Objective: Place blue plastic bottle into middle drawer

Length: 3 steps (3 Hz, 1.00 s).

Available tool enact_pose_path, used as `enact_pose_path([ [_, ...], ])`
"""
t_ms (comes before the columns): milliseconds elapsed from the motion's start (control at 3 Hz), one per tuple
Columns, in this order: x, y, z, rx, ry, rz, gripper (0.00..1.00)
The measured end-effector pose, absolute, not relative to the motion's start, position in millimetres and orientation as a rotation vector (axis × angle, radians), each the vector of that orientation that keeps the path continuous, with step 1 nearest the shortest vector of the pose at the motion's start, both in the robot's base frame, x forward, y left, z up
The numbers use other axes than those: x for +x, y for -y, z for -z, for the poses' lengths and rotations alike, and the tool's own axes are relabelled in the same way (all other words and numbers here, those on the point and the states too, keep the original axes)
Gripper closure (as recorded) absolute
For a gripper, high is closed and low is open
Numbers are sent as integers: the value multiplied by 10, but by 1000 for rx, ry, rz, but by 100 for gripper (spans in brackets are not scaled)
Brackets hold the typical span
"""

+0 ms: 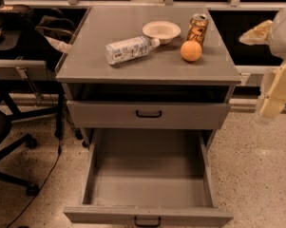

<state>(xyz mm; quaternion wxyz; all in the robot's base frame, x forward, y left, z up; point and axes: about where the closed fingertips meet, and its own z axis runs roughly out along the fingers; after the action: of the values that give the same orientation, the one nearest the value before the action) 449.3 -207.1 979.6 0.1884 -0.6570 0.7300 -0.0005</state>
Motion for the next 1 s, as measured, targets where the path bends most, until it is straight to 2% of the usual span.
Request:
enact_pose_path([
  [667,4806,1678,-9865,-2153,-1503,-257,0],
  [1000,5084,1447,-9875,-2140,-1370,-329,0],
])
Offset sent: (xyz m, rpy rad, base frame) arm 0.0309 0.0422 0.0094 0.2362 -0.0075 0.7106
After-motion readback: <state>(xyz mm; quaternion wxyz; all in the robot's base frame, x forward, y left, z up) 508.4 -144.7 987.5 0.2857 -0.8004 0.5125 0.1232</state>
